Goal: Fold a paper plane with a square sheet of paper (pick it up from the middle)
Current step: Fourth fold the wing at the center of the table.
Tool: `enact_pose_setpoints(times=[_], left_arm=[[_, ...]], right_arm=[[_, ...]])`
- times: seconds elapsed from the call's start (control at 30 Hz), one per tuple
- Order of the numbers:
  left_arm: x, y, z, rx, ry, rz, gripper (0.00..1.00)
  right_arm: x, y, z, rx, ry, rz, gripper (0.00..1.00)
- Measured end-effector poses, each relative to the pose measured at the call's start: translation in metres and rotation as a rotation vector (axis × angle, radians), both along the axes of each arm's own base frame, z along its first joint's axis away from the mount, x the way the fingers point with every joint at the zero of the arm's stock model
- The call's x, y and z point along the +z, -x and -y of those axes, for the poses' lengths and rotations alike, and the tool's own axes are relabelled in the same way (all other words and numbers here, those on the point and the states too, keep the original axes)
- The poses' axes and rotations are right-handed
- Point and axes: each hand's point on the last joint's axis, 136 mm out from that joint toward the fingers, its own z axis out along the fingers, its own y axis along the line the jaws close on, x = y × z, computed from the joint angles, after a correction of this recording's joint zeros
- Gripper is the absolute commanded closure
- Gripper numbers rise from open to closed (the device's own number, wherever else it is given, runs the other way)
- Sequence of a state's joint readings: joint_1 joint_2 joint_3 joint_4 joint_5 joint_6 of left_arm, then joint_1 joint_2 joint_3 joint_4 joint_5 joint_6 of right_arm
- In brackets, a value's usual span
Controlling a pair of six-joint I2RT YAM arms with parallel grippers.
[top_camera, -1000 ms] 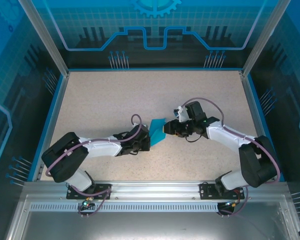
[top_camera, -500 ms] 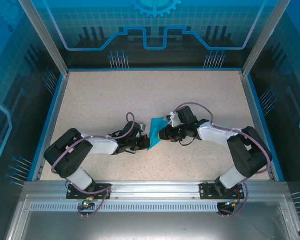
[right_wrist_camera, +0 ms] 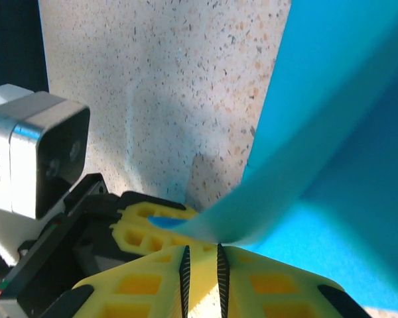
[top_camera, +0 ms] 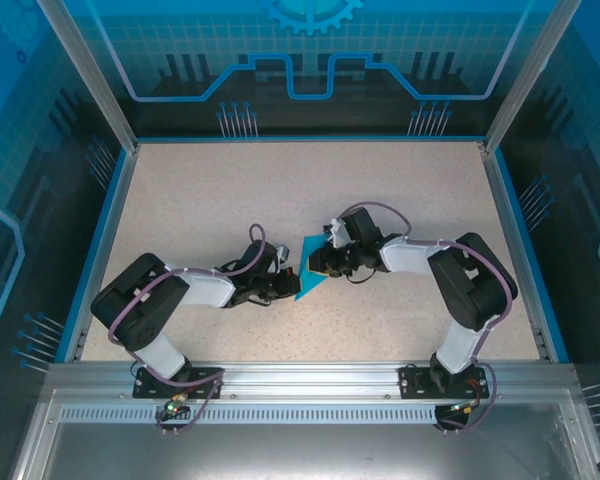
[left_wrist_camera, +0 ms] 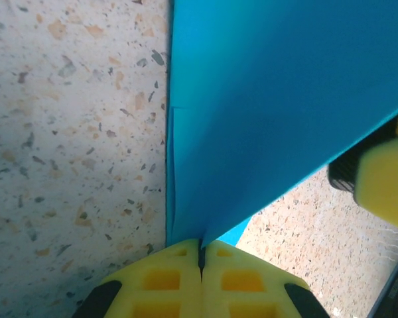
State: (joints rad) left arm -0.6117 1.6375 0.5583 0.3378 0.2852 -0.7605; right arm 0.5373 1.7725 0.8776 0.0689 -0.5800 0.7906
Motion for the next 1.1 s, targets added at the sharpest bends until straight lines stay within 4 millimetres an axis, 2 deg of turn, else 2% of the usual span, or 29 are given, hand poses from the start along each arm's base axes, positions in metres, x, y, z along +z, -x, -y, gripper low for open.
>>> enact_pose_setpoints(times=[0.37,0.77,1.1], left_arm=[[-0.001,-0.002,-0.002,0.001,0.019,-0.015,0.95],[-0.002,-0.002,-0.001,-0.017,0.102,-0.084,0.97],[-0.001,-0.005,0.005,-0.06,0.112,-0.091,0.97]], right_arm=[[-0.017,-0.015,-0.005,-0.03,-0.001,-0.035,0.8],[-0.018,-0.021,0.0,-0.056,-0.004,-0.04,0.79],[0.005,-0.017,-0.006,-0.036,-0.043,0.011,0.79]])
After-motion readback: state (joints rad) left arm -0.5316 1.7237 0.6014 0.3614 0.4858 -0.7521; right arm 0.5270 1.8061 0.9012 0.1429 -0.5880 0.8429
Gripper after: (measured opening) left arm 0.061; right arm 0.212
